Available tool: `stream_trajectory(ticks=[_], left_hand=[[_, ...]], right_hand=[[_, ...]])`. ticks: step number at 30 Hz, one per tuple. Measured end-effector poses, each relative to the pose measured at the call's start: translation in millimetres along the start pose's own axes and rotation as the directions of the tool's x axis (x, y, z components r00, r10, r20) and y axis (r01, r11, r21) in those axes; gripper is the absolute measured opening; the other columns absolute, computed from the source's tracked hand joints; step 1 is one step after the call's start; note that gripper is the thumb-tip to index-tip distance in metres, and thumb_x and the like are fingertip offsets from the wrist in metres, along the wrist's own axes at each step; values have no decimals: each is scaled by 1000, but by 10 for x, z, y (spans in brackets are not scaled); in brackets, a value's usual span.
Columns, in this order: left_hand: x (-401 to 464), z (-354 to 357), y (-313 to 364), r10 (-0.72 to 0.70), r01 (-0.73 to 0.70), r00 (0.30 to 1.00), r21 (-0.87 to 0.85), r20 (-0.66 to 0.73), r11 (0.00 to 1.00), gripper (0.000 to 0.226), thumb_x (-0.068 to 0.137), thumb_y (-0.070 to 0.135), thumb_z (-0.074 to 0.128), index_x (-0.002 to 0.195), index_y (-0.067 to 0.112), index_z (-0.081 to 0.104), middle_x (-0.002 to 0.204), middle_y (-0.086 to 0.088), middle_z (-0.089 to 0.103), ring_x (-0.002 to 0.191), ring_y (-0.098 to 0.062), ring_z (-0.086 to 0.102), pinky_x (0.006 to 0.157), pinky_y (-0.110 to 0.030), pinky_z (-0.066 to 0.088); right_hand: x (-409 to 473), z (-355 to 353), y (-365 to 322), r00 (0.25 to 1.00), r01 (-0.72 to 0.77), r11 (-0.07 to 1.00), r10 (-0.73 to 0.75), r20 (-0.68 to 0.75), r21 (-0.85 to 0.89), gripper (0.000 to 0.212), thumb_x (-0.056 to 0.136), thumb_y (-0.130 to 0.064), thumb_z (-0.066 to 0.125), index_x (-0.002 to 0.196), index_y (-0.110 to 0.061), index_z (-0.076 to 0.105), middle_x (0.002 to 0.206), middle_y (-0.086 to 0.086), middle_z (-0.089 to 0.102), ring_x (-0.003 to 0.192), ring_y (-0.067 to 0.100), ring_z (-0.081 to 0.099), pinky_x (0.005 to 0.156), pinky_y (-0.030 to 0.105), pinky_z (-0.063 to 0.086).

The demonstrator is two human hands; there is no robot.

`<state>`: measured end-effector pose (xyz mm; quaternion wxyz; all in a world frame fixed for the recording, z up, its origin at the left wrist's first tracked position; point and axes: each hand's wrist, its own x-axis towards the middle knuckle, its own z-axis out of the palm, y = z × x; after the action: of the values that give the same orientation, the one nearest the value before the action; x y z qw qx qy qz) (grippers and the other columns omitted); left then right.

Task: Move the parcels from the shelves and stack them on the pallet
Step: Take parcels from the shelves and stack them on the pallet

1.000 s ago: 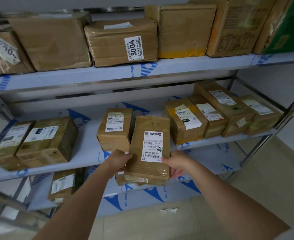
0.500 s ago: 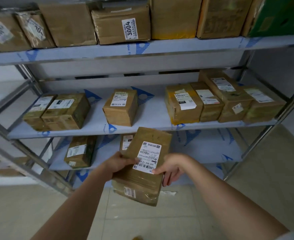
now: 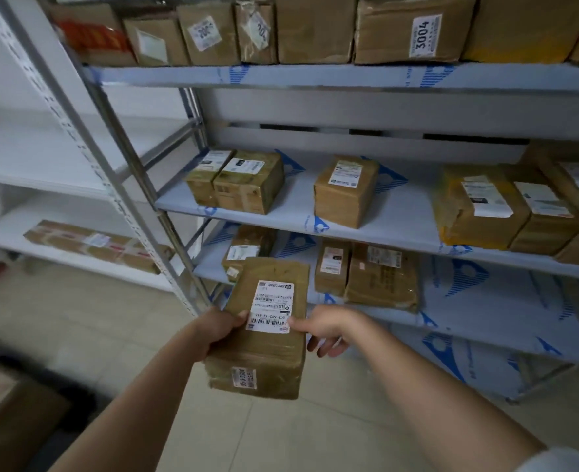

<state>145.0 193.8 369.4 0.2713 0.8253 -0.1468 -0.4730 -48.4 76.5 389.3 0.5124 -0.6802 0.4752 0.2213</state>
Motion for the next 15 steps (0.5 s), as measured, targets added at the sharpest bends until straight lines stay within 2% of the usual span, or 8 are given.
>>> stream_trajectory(ticks=[1, 3, 4, 6, 9, 13, 15], left_hand=[[-14, -125, -78, 5, -6, 999, -34, -34, 999, 50, 88, 42, 70, 118, 5, 53, 109, -13, 68, 97, -33, 67, 88, -48, 56], [-31, -433, -252, 2, -13, 995, -108, -97, 994, 41, 94, 40, 64, 115, 8, 49, 106, -12, 64, 88, -29, 65, 70, -41, 57], [-10, -629, -367, -14, -3, 992, -136, -123, 991, 43, 94, 42, 63, 115, 7, 50, 104, -13, 64, 85, -29, 66, 65, -41, 58], [31, -1068, -623, -72, 45, 985, -173, -157, 984, 57, 90, 51, 65, 119, 3, 54, 107, -16, 67, 87, -34, 69, 71, -51, 60], [120, -1772, -1087, -111, 67, 975, -221, -194, 973, 60, 87, 54, 66, 121, 5, 55, 109, -17, 68, 91, -37, 70, 78, -60, 57], [76, -2656, -1606, -173, 84, 944, -302, -282, 950, 68, 87, 55, 65, 131, 6, 49, 121, -16, 64, 103, -35, 67, 87, -53, 56], [52, -3035, -1819, -225, 101, 924, -373, -308, 922, 69, 87, 56, 65, 133, 7, 46, 121, -16, 63, 101, -35, 67, 81, -52, 57]], right_hand=[[33, 90, -135, 1000, 0, 1000, 0, 18, 6, 68, 91, -66, 48, 142, -22, 43, 126, 9, 63, 107, 25, 66, 88, 38, 56], [109, 327, -440, 996, 6, 999, -11, 91, 53, 78, 87, -72, 47, 149, -27, 32, 140, 13, 52, 113, 33, 63, 91, 46, 55], [166, 467, -604, 991, 14, 995, -27, 133, 99, 82, 84, -74, 47, 151, -32, 27, 145, 16, 45, 116, 38, 60, 92, 50, 54], [308, 762, -957, 977, 24, 979, -65, 201, 202, 91, 76, -78, 52, 152, -39, 20, 153, 20, 33, 121, 46, 55, 90, 55, 54], [558, 1253, -1563, 952, 47, 965, -122, 281, 258, 107, 61, -79, 58, 152, -40, 18, 156, 22, 23, 126, 54, 46, 88, 60, 53], [763, 1906, -2386, 898, 114, 970, -192, 397, 213, 93, 73, -76, 56, 151, -38, 22, 155, 19, 26, 129, 56, 42, 93, 61, 50], [818, 2182, -2742, 874, 140, 976, -202, 442, 170, 94, 70, -76, 60, 149, -37, 26, 155, 17, 28, 129, 55, 41, 91, 62, 50]])
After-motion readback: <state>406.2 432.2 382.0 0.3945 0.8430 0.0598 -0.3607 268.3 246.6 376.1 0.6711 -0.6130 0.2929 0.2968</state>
